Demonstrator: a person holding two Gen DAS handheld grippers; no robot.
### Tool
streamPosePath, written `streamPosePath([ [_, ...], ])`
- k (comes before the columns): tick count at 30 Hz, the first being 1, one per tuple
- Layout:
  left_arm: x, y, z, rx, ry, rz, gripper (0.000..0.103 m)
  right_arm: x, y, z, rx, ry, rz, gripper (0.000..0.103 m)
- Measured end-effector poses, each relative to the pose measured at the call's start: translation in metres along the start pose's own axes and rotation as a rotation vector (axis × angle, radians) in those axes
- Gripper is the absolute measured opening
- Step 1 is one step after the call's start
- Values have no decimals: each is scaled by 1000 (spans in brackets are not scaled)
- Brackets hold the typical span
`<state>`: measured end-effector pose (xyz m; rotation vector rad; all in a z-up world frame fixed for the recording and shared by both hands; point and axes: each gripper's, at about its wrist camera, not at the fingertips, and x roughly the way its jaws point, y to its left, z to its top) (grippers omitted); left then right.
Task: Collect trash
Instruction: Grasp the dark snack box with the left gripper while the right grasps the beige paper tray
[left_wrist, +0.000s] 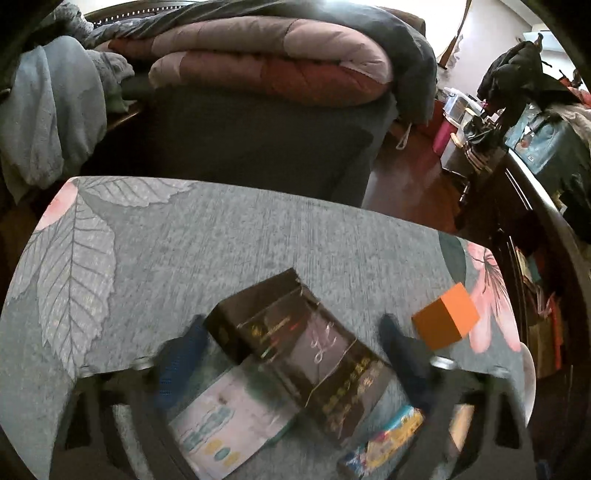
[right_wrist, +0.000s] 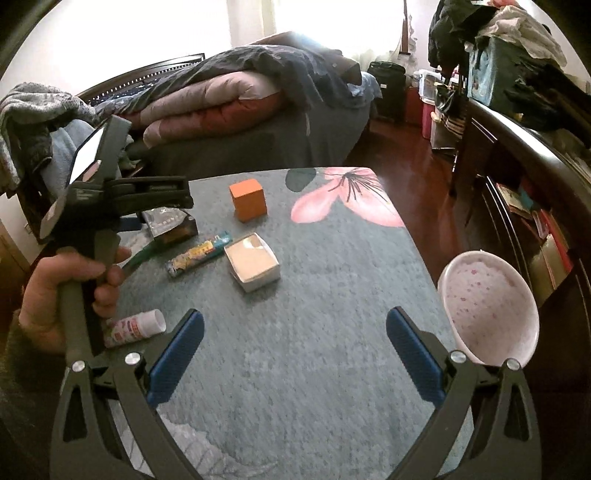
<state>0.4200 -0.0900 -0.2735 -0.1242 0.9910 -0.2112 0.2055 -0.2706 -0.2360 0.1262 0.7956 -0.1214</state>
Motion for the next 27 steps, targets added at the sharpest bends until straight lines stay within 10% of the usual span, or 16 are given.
streamPosePath([
  [9,-16,6,1,-19,-49,-121,22,31,16,22,-3,31,41,98],
  [20,-93,29,4,-33,-213,-164,21,90,37,42,-60,121,5,85],
  [27,-119,37,-4,-38,-239,-189,21,97,38,35,-88,152,2,43],
])
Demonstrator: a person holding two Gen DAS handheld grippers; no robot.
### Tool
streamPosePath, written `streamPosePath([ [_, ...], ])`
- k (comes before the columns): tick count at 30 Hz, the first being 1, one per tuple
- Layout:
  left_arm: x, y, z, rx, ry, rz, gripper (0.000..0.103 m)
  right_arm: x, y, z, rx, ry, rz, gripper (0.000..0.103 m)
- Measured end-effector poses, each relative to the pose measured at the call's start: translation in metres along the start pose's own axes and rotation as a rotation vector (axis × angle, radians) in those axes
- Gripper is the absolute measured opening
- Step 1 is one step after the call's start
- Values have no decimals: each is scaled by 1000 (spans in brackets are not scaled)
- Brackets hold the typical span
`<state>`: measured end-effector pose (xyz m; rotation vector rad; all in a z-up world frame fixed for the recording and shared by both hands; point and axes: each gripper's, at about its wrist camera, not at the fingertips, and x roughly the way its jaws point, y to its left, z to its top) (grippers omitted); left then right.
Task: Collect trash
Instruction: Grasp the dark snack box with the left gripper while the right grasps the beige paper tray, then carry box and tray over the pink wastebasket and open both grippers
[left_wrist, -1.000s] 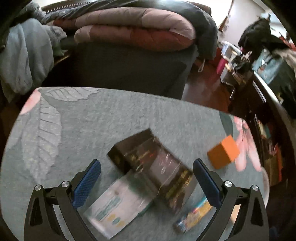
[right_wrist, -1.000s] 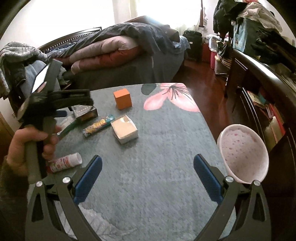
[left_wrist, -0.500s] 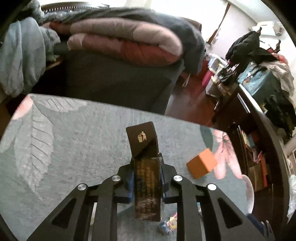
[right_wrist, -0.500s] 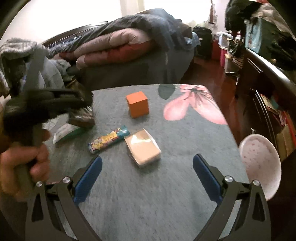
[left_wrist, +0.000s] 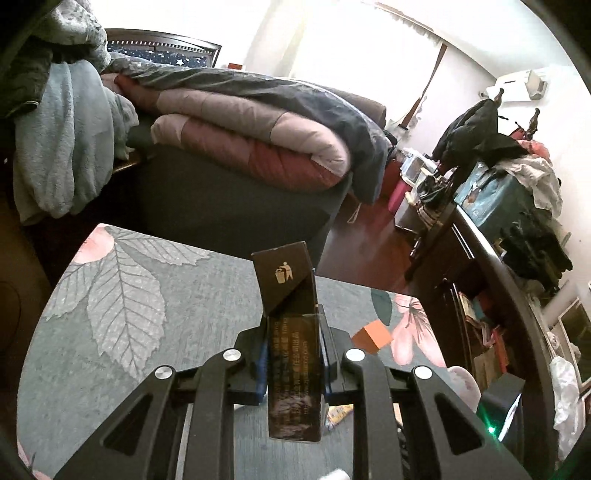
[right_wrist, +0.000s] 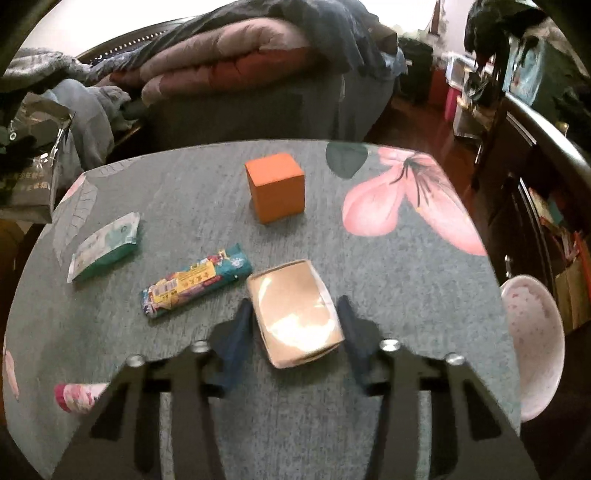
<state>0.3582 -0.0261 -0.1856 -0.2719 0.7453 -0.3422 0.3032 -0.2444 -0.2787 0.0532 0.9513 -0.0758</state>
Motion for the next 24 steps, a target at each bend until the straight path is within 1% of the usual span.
streamPosePath([
  [2,-6,-4,-3,6,-1,-6,21,-5,0,-4,1,6,32,43],
  [5,-16,-13,-10,25,-1,-13,21,-20,-5,-12,20,-10,43,43],
  [8,-27,-28,-19,50,2,-25,21,-39,-16,-23,59,-25,77,43],
  [12,-39,-58,-32,106,4,-46,21,-69,-35,-42,106,-54,93,43],
  [14,-43,-72,-37,130,5,-59,21,-85,-46,-54,124,-72,76,43],
  [20,-53,-127,-58,213,14,-131,21,-124,-84,-84,184,-109,48,43],
  [24,-51,-169,-71,264,34,-193,21,-143,-107,-101,217,-126,20,43],
])
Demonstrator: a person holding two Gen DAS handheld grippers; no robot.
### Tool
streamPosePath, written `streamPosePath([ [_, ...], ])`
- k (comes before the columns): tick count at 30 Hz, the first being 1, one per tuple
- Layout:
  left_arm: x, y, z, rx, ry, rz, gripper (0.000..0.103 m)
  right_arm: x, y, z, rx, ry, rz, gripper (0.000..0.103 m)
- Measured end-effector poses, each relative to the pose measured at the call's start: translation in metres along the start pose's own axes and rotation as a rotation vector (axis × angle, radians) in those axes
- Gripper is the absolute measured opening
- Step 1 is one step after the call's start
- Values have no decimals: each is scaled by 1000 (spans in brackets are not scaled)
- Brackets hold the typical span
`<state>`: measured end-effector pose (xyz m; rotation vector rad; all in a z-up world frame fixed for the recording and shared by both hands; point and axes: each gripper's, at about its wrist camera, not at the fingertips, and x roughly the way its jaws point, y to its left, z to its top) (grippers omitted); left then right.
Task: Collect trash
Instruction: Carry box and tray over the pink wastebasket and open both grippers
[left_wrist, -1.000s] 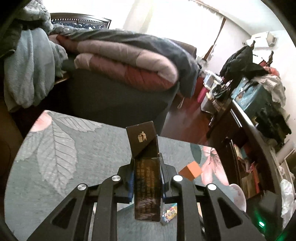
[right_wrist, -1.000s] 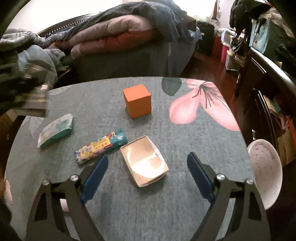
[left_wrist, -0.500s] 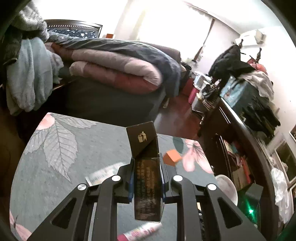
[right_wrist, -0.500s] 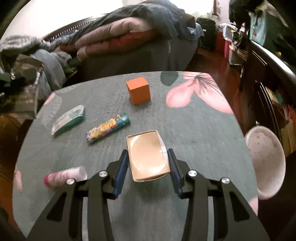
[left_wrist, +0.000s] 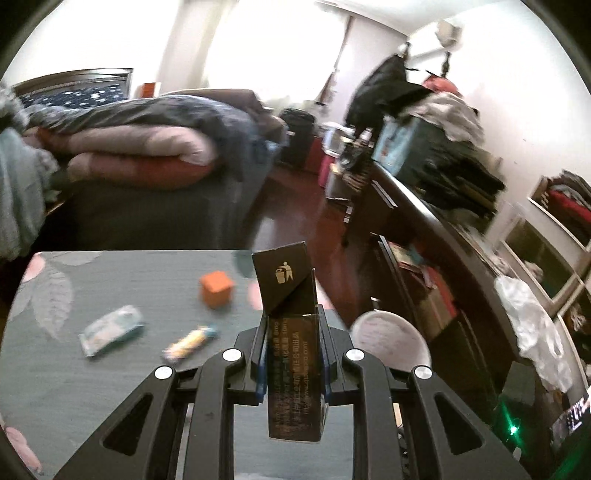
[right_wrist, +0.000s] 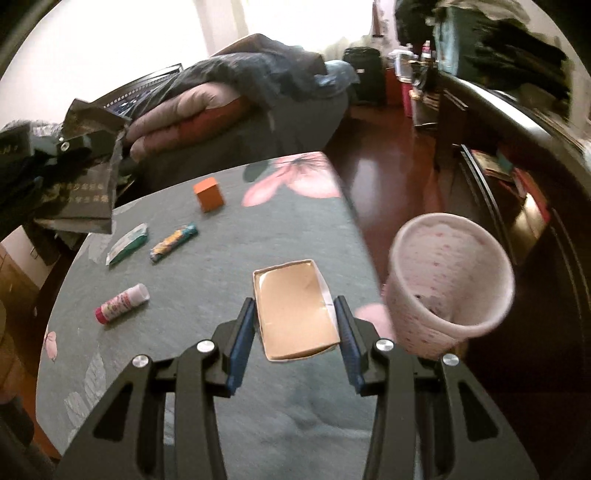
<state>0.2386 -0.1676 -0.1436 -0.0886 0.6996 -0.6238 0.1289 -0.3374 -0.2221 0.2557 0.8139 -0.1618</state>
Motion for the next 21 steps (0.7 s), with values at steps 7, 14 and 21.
streamPosePath([
  [7,30,-67,-3,85,44,-88,21,-26,-54,-13,81,-35,-67,43],
  [14,68,-121,-4,146,88,-154,21,-40,-115,-17,178,-69,-145,43],
  [21,104,-167,-10,224,114,-175,21,-40,-169,-20,265,-74,-214,43],
])
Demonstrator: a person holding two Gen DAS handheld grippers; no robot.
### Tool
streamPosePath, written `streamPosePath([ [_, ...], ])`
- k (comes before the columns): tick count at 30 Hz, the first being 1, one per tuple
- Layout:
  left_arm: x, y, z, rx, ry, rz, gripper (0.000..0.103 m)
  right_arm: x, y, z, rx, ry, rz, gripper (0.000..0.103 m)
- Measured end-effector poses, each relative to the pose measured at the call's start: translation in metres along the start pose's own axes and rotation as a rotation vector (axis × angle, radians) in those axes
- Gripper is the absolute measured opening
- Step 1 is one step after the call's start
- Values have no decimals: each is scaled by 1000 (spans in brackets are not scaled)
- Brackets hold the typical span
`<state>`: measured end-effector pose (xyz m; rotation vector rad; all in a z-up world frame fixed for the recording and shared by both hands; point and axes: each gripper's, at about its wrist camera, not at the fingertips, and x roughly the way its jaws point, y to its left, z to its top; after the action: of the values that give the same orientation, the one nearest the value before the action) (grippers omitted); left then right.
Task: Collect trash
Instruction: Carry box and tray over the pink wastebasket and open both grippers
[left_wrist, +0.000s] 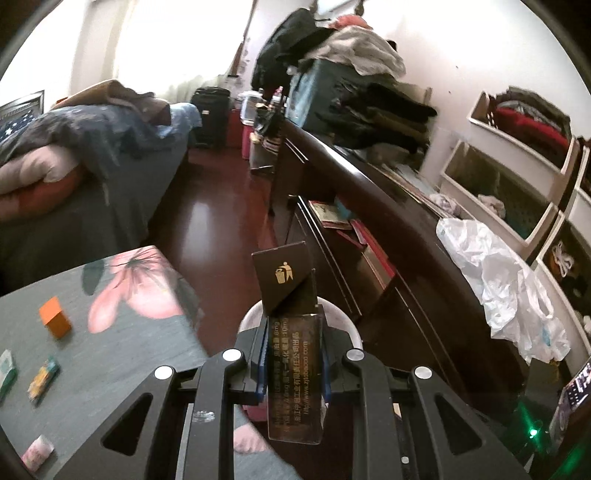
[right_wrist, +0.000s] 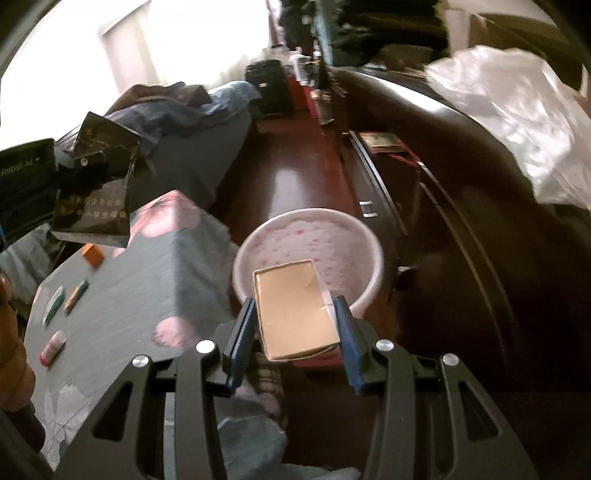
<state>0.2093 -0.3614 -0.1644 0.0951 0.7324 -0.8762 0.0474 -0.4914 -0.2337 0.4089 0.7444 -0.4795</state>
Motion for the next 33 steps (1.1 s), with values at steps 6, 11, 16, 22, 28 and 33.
streamPosePath([
  [6,32,-18,3,40,30,5,21,15,-24,7,41,-7,-40,43],
  [11,61,-28,6,68,61,7,21,38,-35,16,50,-6,-56,43],
  [16,99,-30,10,79,102,24,21,68,-34,24,24,7,-69,43],
  [22,123,-21,19,48,117,23,22,108,-27,36,-11,12,-72,44],
  [28,121,-10,29,14,65,36,70,140,-25,40,-43,23,-102,48],
  [33,107,-5,32,13,35,52,77,137,-27,36,-30,25,-105,57],
])
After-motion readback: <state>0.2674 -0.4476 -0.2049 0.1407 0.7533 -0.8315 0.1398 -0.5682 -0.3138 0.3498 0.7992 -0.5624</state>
